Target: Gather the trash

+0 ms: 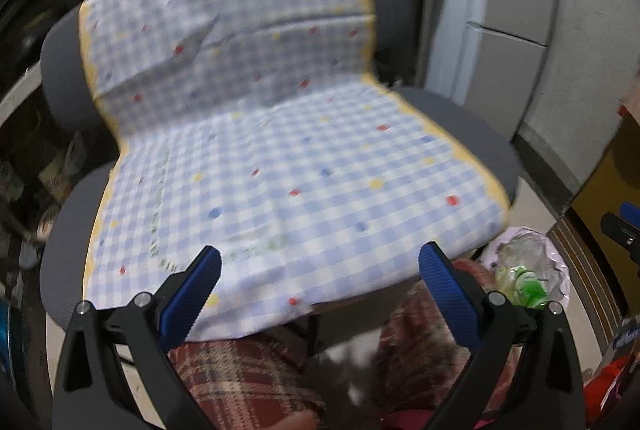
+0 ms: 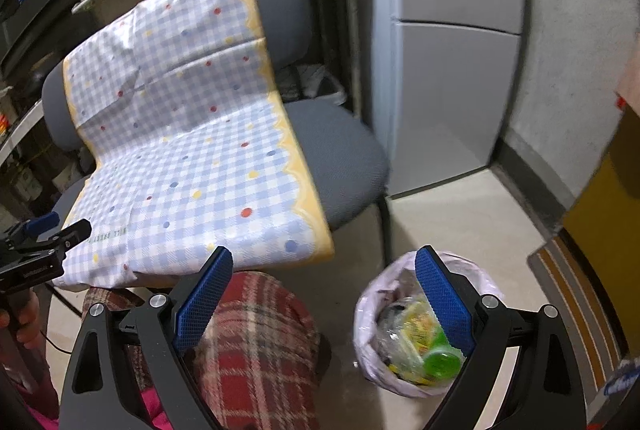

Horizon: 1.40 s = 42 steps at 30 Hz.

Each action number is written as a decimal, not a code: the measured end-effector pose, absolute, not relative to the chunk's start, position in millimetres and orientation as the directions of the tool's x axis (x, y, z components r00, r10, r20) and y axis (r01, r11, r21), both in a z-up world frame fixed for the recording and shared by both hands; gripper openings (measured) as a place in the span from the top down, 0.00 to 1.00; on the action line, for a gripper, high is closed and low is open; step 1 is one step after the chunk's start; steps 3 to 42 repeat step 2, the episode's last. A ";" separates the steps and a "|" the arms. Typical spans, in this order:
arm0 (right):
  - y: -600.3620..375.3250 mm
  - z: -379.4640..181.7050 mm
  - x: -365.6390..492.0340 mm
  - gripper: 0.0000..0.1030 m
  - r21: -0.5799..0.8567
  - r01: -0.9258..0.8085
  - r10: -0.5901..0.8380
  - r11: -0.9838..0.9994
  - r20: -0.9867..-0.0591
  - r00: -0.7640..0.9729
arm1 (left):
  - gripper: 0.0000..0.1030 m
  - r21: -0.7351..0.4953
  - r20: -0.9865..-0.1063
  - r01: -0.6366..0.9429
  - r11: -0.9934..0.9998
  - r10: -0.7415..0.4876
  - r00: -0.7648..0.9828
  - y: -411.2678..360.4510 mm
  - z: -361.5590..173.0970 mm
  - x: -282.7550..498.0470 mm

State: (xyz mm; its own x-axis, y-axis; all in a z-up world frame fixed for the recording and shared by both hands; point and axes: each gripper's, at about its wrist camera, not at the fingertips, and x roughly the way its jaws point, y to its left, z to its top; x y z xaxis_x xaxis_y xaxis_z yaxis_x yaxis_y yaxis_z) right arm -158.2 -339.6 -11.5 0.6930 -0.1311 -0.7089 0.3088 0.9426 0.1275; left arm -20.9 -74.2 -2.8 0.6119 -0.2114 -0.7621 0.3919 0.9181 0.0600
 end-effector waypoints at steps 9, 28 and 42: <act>-333.1 -17.9 -136.3 0.11 0.140 0.264 -0.087 0.954 -0.715 0.694 | 0.06 0.056 -0.774 0.344 0.937 -0.177 0.608 -55.5 -13.1 -4.2; -333.1 -17.9 -136.3 0.11 0.140 0.264 -0.087 0.954 -0.715 0.694 | 0.06 0.056 -0.774 0.344 0.937 -0.177 0.608 -55.5 -13.1 -4.2; -333.1 -17.9 -136.3 0.11 0.140 0.264 -0.087 0.954 -0.715 0.694 | 0.06 0.056 -0.774 0.344 0.937 -0.177 0.608 -55.5 -13.1 -4.2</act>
